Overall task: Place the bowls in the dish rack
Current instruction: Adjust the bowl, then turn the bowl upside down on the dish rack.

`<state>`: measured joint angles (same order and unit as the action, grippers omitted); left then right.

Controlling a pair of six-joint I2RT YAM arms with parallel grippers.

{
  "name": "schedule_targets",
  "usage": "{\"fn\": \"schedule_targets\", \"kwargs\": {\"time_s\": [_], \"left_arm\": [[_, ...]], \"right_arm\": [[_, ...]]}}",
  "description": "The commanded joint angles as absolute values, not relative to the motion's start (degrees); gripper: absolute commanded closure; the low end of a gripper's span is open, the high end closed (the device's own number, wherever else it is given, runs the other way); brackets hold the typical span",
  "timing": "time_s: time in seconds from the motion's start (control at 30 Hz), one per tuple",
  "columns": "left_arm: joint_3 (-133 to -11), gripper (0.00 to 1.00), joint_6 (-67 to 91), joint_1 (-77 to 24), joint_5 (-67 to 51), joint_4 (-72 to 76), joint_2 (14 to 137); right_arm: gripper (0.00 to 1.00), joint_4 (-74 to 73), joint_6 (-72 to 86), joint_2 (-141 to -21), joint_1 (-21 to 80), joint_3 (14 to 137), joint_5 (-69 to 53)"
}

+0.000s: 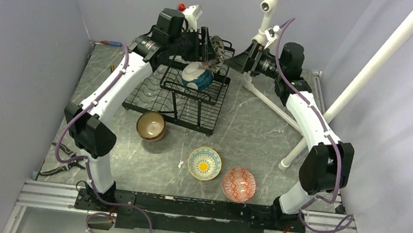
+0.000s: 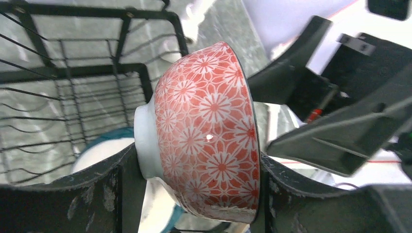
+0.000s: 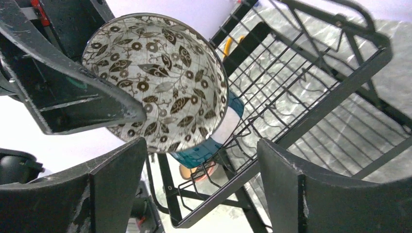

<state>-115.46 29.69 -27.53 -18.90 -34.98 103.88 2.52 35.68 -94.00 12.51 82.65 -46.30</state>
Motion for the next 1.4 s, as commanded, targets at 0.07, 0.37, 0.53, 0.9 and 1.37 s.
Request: {"fn": "schedule_targets", "kwargs": {"time_s": [0.07, 0.37, 0.53, 0.9, 1.37], "left_arm": [[-120.7, 0.97, 19.5, -27.4, -8.6, -27.5, 104.9], [-122.6, 0.97, 10.1, -28.8, -1.1, -23.5, 109.2], [-123.4, 0.97, -2.7, -32.3, 4.5, -21.2, 111.6], [-119.8, 0.97, -25.7, -40.4, 20.9, -15.4, 114.8], [-115.3, 0.98, -32.7, -40.5, 29.2, -12.0, 114.4]], "right_arm": [[0.07, 2.0, 33.0, -88.8, 11.4, 83.2, -41.1], [0.04, 1.3, 32.1, -87.1, 10.6, 80.0, -39.9], [0.04, 0.8, 31.5, -87.0, 10.4, 78.8, -40.3], [0.03, 1.5, 31.7, -87.3, 9.8, 76.9, -41.2], [0.03, 2.4, 32.1, -86.7, 8.6, 74.7, -41.6]]}}
